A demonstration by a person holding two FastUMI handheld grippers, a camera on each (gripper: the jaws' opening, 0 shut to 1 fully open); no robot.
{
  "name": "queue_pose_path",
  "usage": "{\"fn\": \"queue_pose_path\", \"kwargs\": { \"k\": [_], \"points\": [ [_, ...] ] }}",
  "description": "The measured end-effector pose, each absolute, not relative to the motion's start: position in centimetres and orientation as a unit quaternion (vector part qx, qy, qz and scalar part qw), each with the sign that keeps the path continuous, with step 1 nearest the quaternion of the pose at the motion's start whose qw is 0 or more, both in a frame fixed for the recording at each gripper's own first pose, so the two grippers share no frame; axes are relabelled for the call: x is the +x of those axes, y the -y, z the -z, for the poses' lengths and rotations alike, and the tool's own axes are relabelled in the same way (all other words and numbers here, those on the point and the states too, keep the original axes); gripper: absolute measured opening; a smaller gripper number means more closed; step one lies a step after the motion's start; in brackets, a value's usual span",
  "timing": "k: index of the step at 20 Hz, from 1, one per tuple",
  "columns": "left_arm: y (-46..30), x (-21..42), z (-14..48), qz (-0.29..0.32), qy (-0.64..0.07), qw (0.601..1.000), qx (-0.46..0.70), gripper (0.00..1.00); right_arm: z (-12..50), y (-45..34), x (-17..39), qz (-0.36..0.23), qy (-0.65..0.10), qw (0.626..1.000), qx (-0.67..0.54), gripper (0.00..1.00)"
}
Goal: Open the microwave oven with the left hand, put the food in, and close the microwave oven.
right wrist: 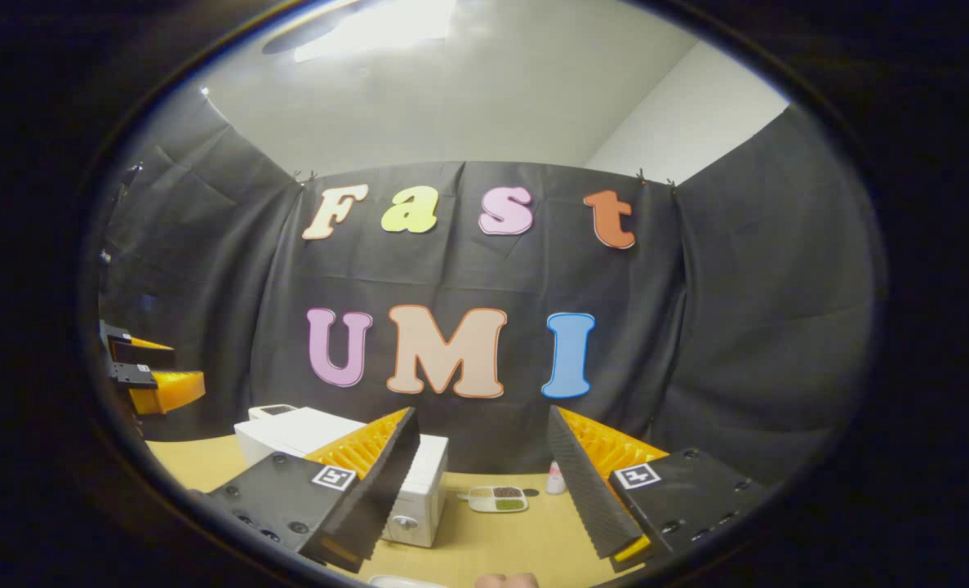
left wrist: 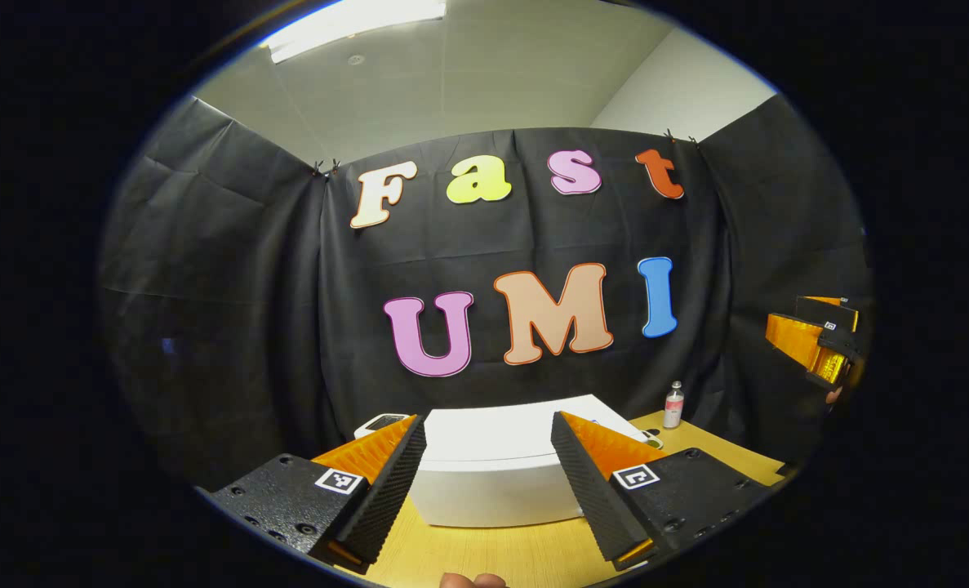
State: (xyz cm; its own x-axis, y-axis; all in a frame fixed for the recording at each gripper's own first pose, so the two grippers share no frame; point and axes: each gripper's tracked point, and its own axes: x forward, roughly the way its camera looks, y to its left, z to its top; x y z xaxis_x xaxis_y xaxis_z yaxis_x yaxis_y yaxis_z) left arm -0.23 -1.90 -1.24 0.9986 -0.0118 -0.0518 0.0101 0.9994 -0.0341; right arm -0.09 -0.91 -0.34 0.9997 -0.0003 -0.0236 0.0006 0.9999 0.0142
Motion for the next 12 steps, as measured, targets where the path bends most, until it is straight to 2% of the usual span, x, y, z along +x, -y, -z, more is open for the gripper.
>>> {"fn": "queue_pose_path", "kwargs": {
  "k": [7, 12],
  "points": [
    [3.6, -0.1, 3.2, 0.028, -0.046, 0.998, -0.02, 0.95, 0.3, 1.2, -0.3, 0.002, -0.014, 1.0, 0.004, 0.96],
    [7.0, 0.8, 8.3, 0.064, -0.088, 0.994, -0.031, 0.96, 0.1, 1.9, -0.7, 0.008, -0.015, 1.0, -0.001, 0.96]
  ]
}}
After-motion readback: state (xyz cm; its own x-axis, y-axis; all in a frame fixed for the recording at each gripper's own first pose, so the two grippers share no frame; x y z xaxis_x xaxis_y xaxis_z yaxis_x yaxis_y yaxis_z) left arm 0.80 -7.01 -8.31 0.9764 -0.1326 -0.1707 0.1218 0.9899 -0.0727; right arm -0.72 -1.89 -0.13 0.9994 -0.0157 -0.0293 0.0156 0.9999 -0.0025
